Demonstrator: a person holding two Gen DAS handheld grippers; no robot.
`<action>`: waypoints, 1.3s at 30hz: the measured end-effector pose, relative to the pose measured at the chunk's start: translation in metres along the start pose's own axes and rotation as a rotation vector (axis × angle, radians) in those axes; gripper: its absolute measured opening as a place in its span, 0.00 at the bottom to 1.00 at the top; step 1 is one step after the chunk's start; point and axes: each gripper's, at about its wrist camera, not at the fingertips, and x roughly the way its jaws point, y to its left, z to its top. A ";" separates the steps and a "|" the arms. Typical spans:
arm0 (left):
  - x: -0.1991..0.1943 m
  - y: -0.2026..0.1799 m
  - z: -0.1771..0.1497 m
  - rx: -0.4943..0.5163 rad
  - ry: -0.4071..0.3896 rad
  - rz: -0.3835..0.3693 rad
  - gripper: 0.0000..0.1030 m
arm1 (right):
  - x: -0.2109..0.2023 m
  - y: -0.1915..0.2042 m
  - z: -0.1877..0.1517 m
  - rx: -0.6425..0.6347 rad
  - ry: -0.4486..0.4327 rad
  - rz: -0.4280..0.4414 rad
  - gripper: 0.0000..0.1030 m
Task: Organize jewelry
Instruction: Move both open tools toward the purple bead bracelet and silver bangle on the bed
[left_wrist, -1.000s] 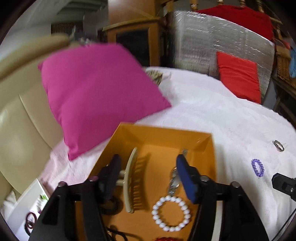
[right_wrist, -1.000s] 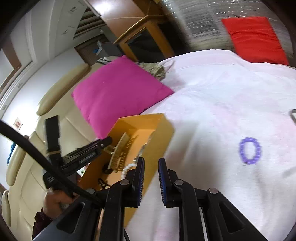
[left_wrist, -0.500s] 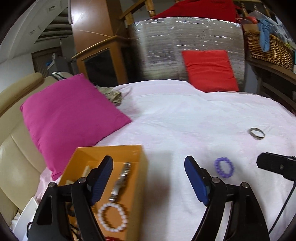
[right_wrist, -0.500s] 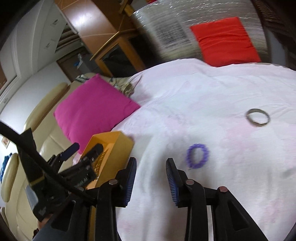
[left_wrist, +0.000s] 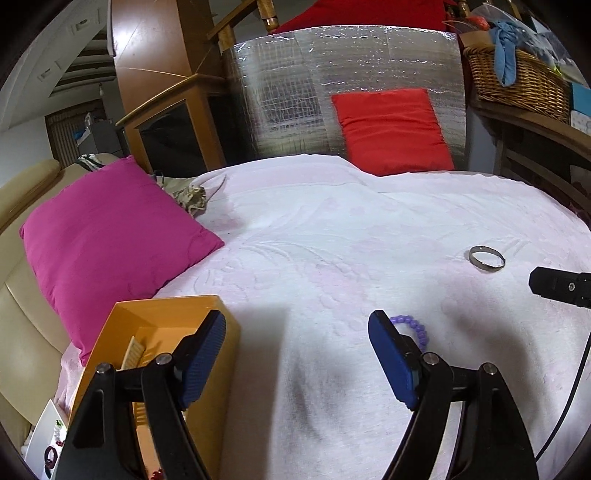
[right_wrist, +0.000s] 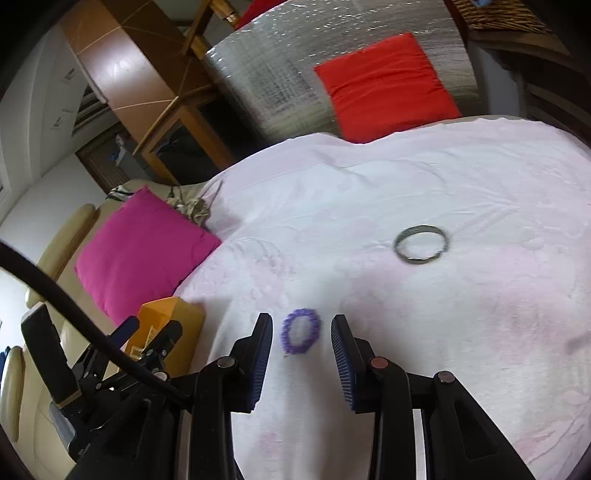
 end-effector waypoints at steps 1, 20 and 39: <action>0.000 -0.002 0.000 0.003 0.000 -0.002 0.78 | -0.002 -0.004 0.001 0.006 -0.003 -0.008 0.35; 0.007 -0.027 0.000 0.048 0.023 -0.001 0.78 | -0.017 -0.041 0.010 0.079 -0.018 -0.047 0.35; 0.013 -0.017 -0.005 0.059 0.056 -0.012 0.78 | -0.010 -0.050 0.013 0.127 -0.010 -0.068 0.35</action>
